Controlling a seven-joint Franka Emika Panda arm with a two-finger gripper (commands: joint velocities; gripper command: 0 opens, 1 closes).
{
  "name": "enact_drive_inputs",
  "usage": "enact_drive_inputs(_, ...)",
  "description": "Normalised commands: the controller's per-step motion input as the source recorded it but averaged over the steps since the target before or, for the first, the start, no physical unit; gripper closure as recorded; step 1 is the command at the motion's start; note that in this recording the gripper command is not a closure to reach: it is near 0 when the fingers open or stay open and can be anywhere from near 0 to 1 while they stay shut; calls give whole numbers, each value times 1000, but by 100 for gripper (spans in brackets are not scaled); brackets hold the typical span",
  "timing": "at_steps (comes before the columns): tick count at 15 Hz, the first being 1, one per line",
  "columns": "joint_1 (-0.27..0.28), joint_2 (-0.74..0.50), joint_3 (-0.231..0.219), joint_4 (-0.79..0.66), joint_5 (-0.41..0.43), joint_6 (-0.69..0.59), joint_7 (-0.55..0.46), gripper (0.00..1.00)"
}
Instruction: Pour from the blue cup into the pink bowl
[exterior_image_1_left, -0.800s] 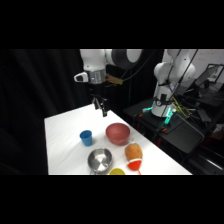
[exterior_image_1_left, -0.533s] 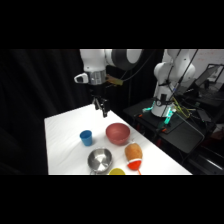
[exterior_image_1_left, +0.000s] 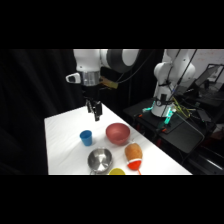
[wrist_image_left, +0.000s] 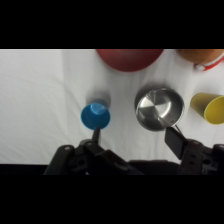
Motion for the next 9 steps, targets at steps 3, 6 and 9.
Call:
enact_drive_inputs(3,2,293,0,209,-46,349,199,0)
enact_drive_inputs(6,8,323,-21,208,-16,276,188,0)
enact_drive_inputs(9,21,280,-25,219,25,173,146,0)
